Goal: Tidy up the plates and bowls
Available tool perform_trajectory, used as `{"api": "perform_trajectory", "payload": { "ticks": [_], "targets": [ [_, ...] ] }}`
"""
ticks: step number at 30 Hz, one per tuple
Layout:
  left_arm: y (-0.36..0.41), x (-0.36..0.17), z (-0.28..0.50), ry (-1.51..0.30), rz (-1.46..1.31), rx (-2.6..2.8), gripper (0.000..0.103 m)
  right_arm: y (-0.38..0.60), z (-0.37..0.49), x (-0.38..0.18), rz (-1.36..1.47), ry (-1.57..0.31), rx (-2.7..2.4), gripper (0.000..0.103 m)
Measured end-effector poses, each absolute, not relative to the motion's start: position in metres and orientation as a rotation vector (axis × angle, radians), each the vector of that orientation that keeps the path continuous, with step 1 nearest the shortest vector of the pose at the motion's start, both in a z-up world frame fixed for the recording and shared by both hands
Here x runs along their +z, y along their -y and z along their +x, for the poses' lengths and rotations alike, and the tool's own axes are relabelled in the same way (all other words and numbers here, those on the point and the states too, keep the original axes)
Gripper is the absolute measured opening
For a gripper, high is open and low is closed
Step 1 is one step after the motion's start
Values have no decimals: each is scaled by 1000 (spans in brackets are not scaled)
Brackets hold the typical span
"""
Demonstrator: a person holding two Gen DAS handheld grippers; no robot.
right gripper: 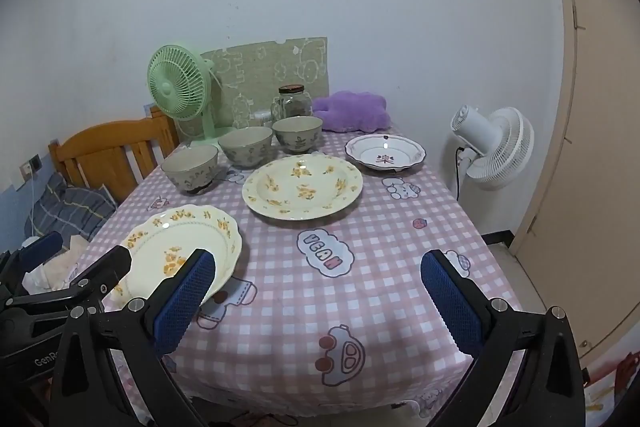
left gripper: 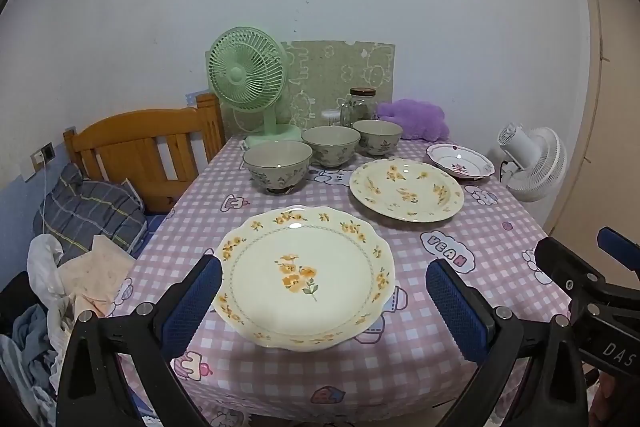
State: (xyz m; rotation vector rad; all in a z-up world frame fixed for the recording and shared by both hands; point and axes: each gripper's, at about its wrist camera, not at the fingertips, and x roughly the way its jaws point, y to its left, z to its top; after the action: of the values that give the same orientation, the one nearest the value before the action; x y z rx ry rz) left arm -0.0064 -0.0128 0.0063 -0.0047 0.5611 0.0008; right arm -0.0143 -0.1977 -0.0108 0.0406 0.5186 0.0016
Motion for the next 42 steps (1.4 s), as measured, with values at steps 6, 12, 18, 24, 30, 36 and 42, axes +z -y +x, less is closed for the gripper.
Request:
{"api": "perform_trajectory", "payload": {
  "ticks": [6,12,18,24,30,36,42],
  "targets": [
    [10,6,-4,-565,-11,3,103,193,-13,-10,34,-519,4,103],
    [12,4,-6,-563,-9,4,103,193,-13,-10,37,-517,4,103],
    [11,3,-5,-555,-6,4,103,191,-14,-7,31,-503,-10,103],
    [10,1,-5,-557,-10,1,103,187,-16,-6,24,-498,-8,103],
    [7,1,-5,-560,-13,2,103,184,-16,-7,22,-508,2,103],
    [5,0,-6,-557,-16,0,103,180,-16,-8,19,-511,1,103],
    [4,1,-5,-549,-14,-2,102,180,-16,-7,20,-508,1,103]
  ]
}}
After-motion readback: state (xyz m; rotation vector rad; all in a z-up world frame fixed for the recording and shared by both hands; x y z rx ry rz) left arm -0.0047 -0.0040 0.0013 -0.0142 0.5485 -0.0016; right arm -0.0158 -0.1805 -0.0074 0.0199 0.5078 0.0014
